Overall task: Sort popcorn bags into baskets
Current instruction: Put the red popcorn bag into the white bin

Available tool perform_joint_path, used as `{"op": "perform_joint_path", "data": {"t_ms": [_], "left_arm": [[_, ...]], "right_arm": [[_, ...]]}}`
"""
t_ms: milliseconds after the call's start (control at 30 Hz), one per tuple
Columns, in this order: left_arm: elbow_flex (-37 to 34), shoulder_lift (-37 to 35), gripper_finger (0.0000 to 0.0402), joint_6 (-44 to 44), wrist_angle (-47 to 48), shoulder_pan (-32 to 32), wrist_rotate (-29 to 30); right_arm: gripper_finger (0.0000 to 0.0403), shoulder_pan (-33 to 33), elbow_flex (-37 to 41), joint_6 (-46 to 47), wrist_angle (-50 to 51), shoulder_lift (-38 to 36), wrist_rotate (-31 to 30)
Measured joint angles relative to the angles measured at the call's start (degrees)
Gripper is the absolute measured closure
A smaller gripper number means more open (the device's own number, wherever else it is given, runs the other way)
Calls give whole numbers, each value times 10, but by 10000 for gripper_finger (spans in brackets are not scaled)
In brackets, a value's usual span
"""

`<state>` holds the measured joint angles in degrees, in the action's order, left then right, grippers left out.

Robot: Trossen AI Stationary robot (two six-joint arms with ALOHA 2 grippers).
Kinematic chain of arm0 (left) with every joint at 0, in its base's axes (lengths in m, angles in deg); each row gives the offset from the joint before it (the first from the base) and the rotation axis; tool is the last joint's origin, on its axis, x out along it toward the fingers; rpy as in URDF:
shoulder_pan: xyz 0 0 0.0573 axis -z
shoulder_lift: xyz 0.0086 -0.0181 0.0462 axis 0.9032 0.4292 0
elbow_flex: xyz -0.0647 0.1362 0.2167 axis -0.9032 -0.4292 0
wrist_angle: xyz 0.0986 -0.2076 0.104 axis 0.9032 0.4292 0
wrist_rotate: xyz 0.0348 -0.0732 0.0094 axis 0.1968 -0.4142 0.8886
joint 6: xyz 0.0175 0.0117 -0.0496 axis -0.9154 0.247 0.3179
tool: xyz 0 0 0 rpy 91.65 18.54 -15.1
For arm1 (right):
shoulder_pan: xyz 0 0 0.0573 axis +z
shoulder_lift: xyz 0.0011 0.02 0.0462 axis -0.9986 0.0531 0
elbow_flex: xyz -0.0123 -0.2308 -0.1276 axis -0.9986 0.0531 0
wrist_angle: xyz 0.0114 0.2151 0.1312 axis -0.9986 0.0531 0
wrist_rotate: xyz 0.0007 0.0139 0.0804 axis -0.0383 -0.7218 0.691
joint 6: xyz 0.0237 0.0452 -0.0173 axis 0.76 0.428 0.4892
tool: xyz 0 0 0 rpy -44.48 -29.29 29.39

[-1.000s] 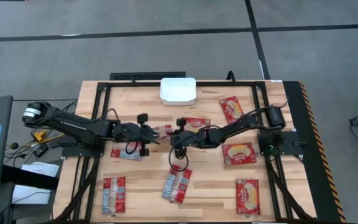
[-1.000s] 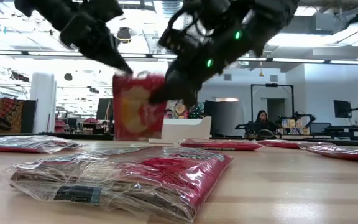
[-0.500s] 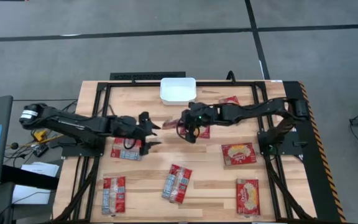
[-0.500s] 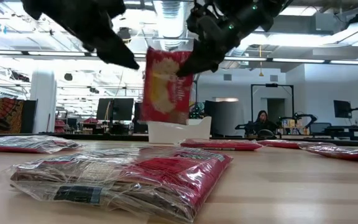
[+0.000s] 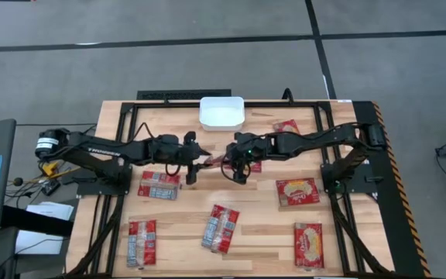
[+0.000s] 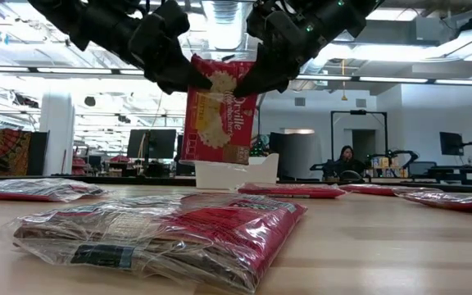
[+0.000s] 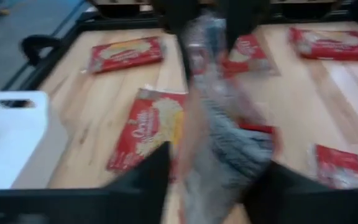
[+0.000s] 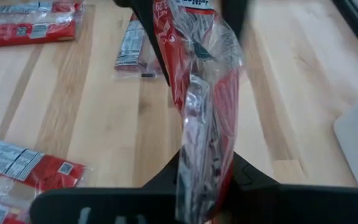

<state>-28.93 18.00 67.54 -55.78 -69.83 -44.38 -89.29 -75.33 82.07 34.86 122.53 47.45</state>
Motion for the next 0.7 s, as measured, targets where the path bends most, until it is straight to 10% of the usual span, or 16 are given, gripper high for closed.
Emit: {"op": "perform_joint_path", "data": {"t_ms": [100,400,700], "left_arm": [[0,0,376,-7,0,-13,-40],[-1,-13,395,-13,-18,-24,-3],[-107,-89,398,0,-221,-35,18]], "right_arm": [[359,0,0,2,-7,0,-2],[291,-1,15,7,-39,-16,-67],[202,-35,233,82,-369,-120,-88]]}}
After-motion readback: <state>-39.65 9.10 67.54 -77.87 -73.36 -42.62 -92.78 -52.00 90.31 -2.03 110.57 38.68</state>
